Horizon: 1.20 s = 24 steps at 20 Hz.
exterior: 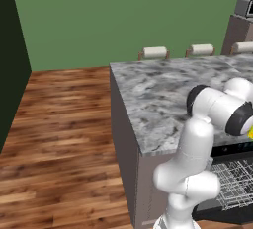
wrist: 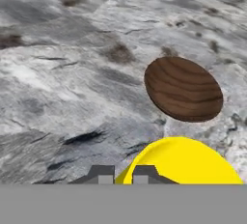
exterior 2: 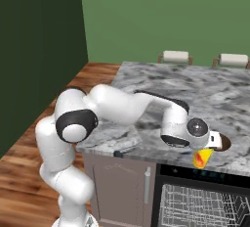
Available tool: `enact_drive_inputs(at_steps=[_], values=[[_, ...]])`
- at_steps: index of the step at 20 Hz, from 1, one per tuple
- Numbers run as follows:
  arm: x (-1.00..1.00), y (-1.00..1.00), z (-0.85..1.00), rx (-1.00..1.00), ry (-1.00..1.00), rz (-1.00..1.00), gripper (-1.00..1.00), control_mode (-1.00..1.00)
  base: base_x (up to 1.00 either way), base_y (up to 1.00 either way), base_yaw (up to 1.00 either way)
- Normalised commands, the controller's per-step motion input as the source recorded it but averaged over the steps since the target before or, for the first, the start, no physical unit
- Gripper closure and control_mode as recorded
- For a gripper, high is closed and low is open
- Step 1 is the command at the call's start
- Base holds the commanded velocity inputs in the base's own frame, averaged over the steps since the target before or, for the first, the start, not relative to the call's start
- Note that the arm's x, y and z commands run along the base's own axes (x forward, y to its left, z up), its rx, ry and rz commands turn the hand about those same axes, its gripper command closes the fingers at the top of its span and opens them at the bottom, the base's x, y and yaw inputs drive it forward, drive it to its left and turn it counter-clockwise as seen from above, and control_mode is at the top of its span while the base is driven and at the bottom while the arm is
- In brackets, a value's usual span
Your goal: Pick up the cup and bowl from the counter, place them in the dishwasher, and close the dishwasher door.
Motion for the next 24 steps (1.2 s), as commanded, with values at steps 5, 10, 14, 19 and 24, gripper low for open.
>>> enact_drive_inputs(at_steps=[5,10,14,19,24], values=[[-0.48,0.0,0.36,-0.11,-0.32,-0.09,1.0,-1.0,0.0,0.0,0.0],[-0.52,0.0,0.04,0.0,-0.32,-0.13,1.0,-1.0,0.0,0.0,0.0],[-0.47,0.0,0.0,0.0,-0.2,-0.05,1.0,-1.0,0.0,0.0,0.0],[-0.5,0.0,0.0,0.0,-0.16,0.0,1.0,-1.0,0.0,0.0,0.0],[-0.48,0.0,0.02,0.0,-0.15,0.0,1.0,-1.0,0.0,0.0,0.0]])
